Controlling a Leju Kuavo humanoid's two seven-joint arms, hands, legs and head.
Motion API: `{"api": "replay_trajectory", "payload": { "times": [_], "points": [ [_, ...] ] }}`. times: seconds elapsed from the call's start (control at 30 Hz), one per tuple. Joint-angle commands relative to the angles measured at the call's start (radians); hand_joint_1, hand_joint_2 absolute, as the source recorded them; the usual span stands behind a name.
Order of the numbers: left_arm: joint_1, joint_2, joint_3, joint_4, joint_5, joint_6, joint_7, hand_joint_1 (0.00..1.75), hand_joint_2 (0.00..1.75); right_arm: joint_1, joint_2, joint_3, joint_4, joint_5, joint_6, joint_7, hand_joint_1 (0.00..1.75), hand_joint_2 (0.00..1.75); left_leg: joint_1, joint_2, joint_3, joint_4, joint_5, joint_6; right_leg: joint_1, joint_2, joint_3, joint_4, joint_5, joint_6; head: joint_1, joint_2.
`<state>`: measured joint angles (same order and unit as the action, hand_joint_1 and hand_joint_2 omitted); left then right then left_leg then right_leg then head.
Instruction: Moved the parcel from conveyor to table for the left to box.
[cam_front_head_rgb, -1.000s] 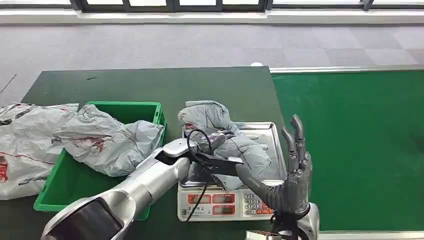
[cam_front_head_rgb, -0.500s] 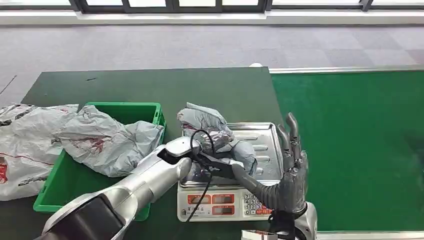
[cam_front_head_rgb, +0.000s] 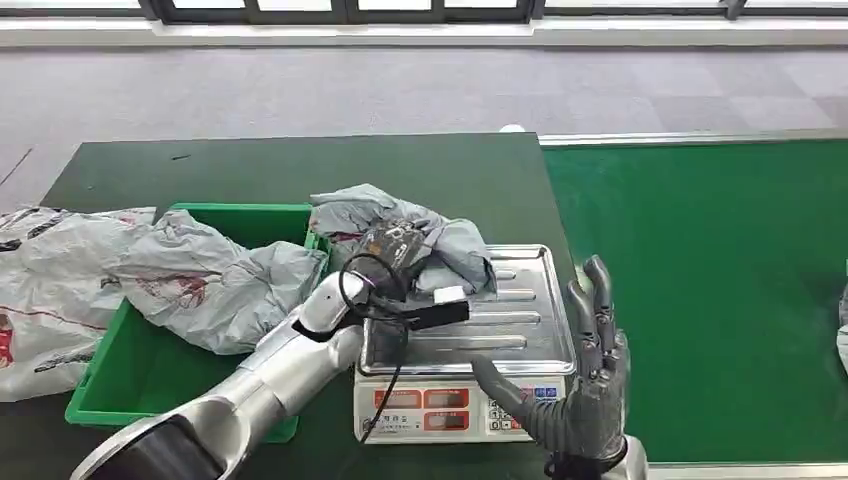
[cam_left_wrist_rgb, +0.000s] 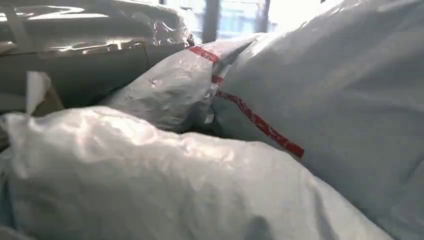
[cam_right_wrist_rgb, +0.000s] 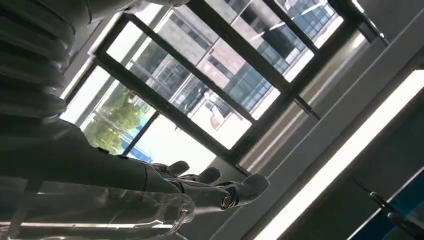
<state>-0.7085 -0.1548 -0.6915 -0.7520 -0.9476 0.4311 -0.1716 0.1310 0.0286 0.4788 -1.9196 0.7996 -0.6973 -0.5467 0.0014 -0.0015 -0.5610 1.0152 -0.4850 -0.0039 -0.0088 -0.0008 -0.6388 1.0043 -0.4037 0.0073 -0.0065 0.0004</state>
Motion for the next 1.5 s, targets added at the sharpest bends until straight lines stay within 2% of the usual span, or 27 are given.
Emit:
{"api": "replay_trajectory", "payload": {
  "times": [0.03, 0.13, 0.17, 0.3, 0.33, 0.47, 0.53, 0.6, 0.67, 0.77, 0.9, 1.03, 1.1, 1.27, 1.3, 1.43, 1.47, 1.5],
  "points": [
    [0.135, 0.121, 0.217, -0.365, -0.033, 0.078, 0.003, 1.75, 1.75, 0.059, -0.016, -0.048, -0.015, -0.021, -0.001, -0.039, 0.0, 1.75, 0.001, 0.002, 0.001, -0.001, 0.0, 0.0, 0.001, 0.002, 0.001, -0.001, 0.0, 0.0, 0.0, 0.0],
    [0.207, 0.164, 0.3, -0.546, -0.045, 0.127, 0.002, 1.75, 1.75, 0.074, -0.009, -0.066, -0.009, -0.044, -0.001, -0.069, 0.0, 1.75, 0.0, 0.005, 0.0, -0.002, 0.0, -0.001, 0.0, 0.005, -0.001, -0.002, 0.002, 0.0, 0.0, 0.0],
    [0.227, 0.17, 0.341, -0.596, -0.058, 0.195, -0.004, 1.75, 1.75, 0.072, -0.004, -0.071, -0.007, -0.05, -0.001, -0.069, 0.0, 1.75, 0.001, 0.005, -0.001, -0.001, -0.001, 0.0, 0.001, 0.005, -0.002, -0.001, 0.001, 0.0, 0.0, 0.0],
    [0.243, 0.181, 0.362, -0.632, -0.052, 0.204, -0.008, 1.75, 1.75, 0.065, -0.002, -0.07, -0.003, -0.048, -0.001, -0.062, 0.0, 1.75, 0.001, 0.006, -0.002, -0.002, 0.0, -0.001, 0.001, 0.006, -0.001, -0.002, 0.001, -0.001, 0.0, 0.0],
    [0.267, 0.184, 0.386, -0.657, -0.052, 0.264, -0.02, 1.75, 1.75, 0.068, 0.001, -0.072, -0.005, -0.041, -0.001, -0.056, 0.0, 1.75, 0.001, 0.005, -0.001, -0.003, 0.001, -0.001, 0.001, 0.005, -0.001, -0.003, 0.002, -0.001, 0.0, 0.0],
    [0.395, 0.109, 0.622, -0.825, -0.146, 0.267, -0.118, 1.75, 1.75, 0.097, -0.002, -0.072, -0.016, -0.035, -0.001, -0.065, 0.0, 1.75, 0.0, 0.006, -0.001, -0.001, -0.001, 0.0, 0.0, 0.005, -0.002, -0.001, 0.001, 0.0, 0.0, 0.0],
    [0.405, 0.109, 0.672, -0.832, -0.187, 0.267, -0.111, 1.75, 1.75, 0.101, -0.007, -0.074, -0.014, -0.039, -0.001, -0.067, 0.0, 1.75, 0.001, 0.006, -0.001, -0.001, -0.001, 0.0, 0.001, 0.006, -0.001, -0.001, 0.0, 0.0, 0.0, 0.0],
    [0.393, 0.111, 0.754, -0.774, -0.257, 0.267, -0.089, 1.75, 1.75, 0.089, -0.02, -0.068, -0.001, -0.053, -0.001, -0.066, 0.0, 1.75, 0.001, 0.005, -0.001, -0.001, -0.001, -0.001, 0.001, 0.005, -0.002, -0.001, 0.0, -0.001, 0.0, 0.0],
    [0.362, 0.156, 0.765, -0.687, -0.306, 0.267, -0.025, 1.75, 1.75, 0.071, -0.026, -0.06, 0.008, -0.053, -0.001, -0.052, 0.0, 1.75, 0.001, 0.006, 0.001, -0.003, 0.0, -0.001, 0.001, 0.005, -0.001, -0.003, 0.001, -0.001, 0.0, 0.0],
    [0.335, 0.18, 0.82, -0.588, -0.43, 0.267, 0.043, 1.75, 1.75, 0.053, -0.041, -0.044, 0.012, -0.053, -0.001, -0.016, 0.0, 1.75, 0.001, 0.005, 0.0, -0.002, 0.0, -0.001, 0.001, 0.004, -0.001, -0.002, 0.001, -0.001, 0.0, 0.0],
    [0.31, 0.215, 0.776, -0.364, -0.511, 0.267, 0.172, 1.75, 1.75, 0.03, -0.075, -0.017, 0.017, -0.064, -0.001, 0.015, 0.0, 1.75, 0.0, 0.002, 0.001, -0.003, 0.001, -0.001, 0.0, 0.002, 0.002, -0.002, 0.0, -0.001, 0.0, 0.0],
    [0.327, 0.209, 0.762, -0.265, -0.6, 0.218, 0.274, 1.75, 1.75, -0.004, -0.099, 0.007, 0.025, -0.067, -0.001, 0.043, 0.0, 1.75, 0.001, 0.003, 0.002, -0.003, 0.002, -0.002, 0.001, 0.003, 0.001, -0.003, 0.002, -0.002, 0.0, 0.0],
    [0.329, 0.23, 0.728, -0.229, -0.623, 0.191, 0.337, 1.75, 1.75, -0.008, -0.1, 0.008, 0.025, -0.066, -0.001, 0.051, 0.0, 1.75, 0.001, 0.003, 0.002, -0.003, 0.003, -0.002, 0.0, 0.003, 0.001, -0.003, 0.002, -0.002, 0.0, 0.0],
    [0.314, 0.238, 0.694, -0.161, -0.623, 0.12, 0.408, 1.75, 1.75, -0.019, -0.098, 0.015, 0.021, -0.051, 0.01, 0.08, 0.0, 1.75, 0.001, 0.003, 0.001, -0.002, 0.002, -0.003, 0.001, 0.003, 0.0, -0.002, 0.001, -0.002, 0.0, 0.0],
    [0.311, 0.228, 0.711, -0.154, -0.62, 0.107, 0.408, 0.17, 1.75, -0.018, -0.095, 0.015, 0.018, -0.045, 0.017, 0.087, 0.0, 1.75, 0.001, 0.003, 0.001, -0.003, 0.002, -0.003, 0.001, 0.003, 0.0, -0.003, 0.002, -0.002, 0.0, 0.0],
    [0.311, 0.228, 0.711, -0.154, -0.62, 0.107, 0.408, 0.17, 1.75, -0.018, -0.095, 0.015, 0.018, -0.045, 0.017, 0.087, 0.0, 1.75, 0.001, 0.001, -0.001, -0.001, 0.002, -0.003, 0.001, 0.001, -0.001, -0.001, 0.001, -0.002, 0.0, 0.0],
    [0.316, 0.222, 0.722, -0.169, -0.622, 0.107, 0.41, 0.0, 1.75, -0.013, -0.092, 0.015, 0.013, -0.038, 0.02, 0.091, 0.0, 1.75, 0.001, 0.001, 0.0, -0.003, 0.003, -0.003, 0.001, 0.001, -0.001, -0.002, 0.002, -0.002, 0.0, 0.0],
    [0.334, 0.207, 0.75, -0.208, -0.614, 0.141, 0.412, 0.0, 0.0, -0.004, -0.087, 0.011, 0.008, -0.028, 0.024, 0.096, 0.0, 1.75, 0.0, 0.0, 0.001, -0.002, 0.002, -0.002, 0.0, 0.0, 0.0, -0.001, 0.001, -0.002, 0.0, 0.0]
  ]
}}
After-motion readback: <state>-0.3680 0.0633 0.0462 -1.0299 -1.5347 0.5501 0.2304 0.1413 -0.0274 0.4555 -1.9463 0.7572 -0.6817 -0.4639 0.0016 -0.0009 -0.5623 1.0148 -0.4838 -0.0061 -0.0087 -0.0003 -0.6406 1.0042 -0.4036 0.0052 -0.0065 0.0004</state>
